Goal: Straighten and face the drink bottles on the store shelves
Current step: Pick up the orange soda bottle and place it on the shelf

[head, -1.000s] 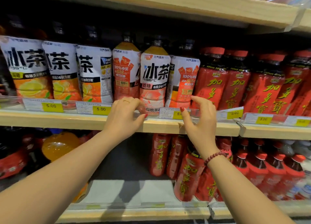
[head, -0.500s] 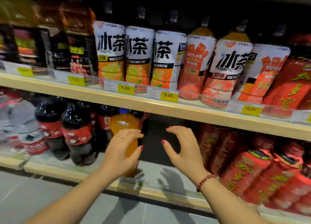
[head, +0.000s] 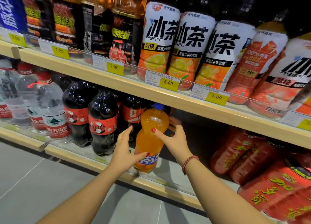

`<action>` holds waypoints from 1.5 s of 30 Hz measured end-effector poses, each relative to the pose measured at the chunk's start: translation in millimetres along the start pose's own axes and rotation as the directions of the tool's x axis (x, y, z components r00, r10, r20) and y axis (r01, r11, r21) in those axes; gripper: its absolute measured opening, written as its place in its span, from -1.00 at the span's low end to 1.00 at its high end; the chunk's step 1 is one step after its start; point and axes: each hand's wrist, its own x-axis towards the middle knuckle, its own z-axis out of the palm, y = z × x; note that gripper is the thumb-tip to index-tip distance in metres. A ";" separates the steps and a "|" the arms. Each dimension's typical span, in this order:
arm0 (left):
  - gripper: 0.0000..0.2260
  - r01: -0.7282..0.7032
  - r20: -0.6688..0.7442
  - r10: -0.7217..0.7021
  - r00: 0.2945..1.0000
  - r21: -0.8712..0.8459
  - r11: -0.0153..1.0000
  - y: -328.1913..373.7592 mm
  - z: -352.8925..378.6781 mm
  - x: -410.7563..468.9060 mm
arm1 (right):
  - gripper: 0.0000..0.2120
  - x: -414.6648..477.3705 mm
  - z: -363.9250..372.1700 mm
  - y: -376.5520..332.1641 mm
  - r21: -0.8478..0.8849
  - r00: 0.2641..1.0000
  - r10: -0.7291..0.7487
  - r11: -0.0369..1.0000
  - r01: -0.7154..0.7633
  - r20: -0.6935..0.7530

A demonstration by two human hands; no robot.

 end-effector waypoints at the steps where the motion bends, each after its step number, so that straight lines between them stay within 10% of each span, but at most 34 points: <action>1: 0.00 0.023 0.019 -0.023 1.000 -0.015 1.000 -4.6 2.1 2.6 | -0.34 2.2 5.3 1.8 0.036 1.000 0.012 0.999 -0.012 0.012; 9: 0.15 0.109 0.154 -0.090 0.984 -0.119 0.987 -27.2 24.9 28.4 | -0.76 23.3 34.7 26.6 0.105 0.998 0.063 0.992 -0.065 0.023; 17: -0.04 0.201 0.176 -0.151 0.973 -0.316 0.927 -55.6 67.3 32.5 | -0.57 30.4 42.5 60.9 0.039 0.994 0.107 0.994 -0.106 -0.029; 29: -0.06 0.249 0.155 -0.227 0.962 -0.146 0.957 -58.5 68.8 24.7 | -0.42 23.9 43.4 65.5 0.109 0.995 0.084 0.991 -0.077 -0.058; 45: -0.12 -0.071 0.322 0.094 0.942 -0.085 0.994 0.7 78.4 -14.7 | -0.38 -79.3 -16.5 76.9 0.329 0.913 0.236 0.936 -0.122 -0.333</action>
